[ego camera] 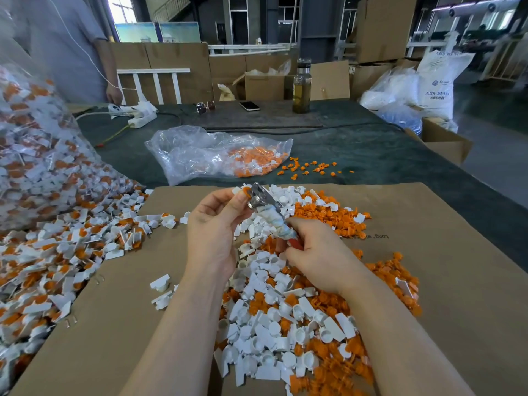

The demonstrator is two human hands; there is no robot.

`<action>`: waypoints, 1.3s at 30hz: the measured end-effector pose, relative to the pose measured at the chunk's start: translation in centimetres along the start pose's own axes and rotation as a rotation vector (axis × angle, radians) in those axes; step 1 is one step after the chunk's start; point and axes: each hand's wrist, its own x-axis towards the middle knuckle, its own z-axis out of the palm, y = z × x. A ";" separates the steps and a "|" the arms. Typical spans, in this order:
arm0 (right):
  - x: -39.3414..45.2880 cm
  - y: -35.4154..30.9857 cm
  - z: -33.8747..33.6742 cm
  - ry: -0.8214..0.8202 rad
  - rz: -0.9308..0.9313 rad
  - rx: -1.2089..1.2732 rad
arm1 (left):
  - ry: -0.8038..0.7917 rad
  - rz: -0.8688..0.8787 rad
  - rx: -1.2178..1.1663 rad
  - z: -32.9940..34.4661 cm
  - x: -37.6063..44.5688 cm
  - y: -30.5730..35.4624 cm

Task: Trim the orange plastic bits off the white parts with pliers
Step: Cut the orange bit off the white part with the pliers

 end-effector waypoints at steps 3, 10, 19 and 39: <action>0.1 0.1 0.1 0.004 0.000 -0.016 | 0.002 -0.002 0.000 0.0 0.0 0.0; 0.3 0.8 0.5 0.065 -0.017 -0.129 | 0.033 -0.087 -0.010 -0.1 0.0 0.1; 0.6 2.6 -0.5 0.328 0.133 -0.299 | 0.480 -0.357 -0.439 -4.1 2.1 1.9; 0.9 3.9 -0.8 0.285 0.329 -0.443 | 0.678 -0.130 -0.586 -6.5 2.8 2.4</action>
